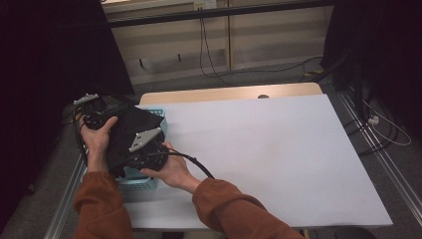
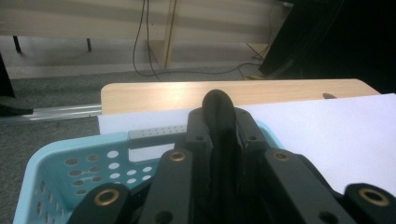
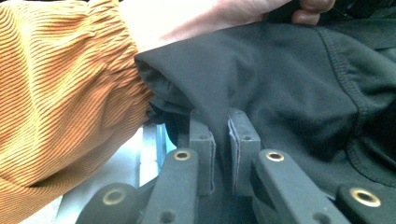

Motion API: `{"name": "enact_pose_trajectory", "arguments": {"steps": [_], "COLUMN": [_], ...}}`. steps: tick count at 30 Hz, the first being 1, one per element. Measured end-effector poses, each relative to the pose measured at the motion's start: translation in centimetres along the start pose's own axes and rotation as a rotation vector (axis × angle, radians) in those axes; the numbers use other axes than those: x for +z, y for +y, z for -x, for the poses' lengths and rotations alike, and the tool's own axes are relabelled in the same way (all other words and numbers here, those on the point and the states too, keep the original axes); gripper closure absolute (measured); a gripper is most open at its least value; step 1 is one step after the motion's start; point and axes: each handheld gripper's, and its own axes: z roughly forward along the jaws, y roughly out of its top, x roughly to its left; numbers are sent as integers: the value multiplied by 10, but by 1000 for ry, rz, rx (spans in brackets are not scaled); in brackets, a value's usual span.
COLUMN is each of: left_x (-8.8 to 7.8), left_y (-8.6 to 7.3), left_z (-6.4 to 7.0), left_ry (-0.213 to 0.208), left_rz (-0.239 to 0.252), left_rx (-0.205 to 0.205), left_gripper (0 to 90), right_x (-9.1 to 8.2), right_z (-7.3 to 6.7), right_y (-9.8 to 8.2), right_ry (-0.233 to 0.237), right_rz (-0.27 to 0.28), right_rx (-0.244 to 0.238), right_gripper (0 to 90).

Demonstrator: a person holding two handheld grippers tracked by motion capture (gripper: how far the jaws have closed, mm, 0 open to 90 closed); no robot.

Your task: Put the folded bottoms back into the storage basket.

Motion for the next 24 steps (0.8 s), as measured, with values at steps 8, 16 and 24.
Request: {"name": "enact_pose_trajectory", "arguments": {"steps": [8,16,24], "left_x": [6,13,19], "left_y": [-4,-11,-16], "left_z": [-4,-10,-11], "left_ry": [11,22,38], "left_rz": [-25,-57,-95], "left_rx": [24,22,35], "left_gripper": [794,794,792], "right_x": [10,16,21], "right_z": [3,7,10], "right_y": [0,-5,-9], "right_ry": [1,0,4], "right_rz": [-23,-34,-44], "right_rx": [4,22,36], "right_gripper": [832,832,832]}}
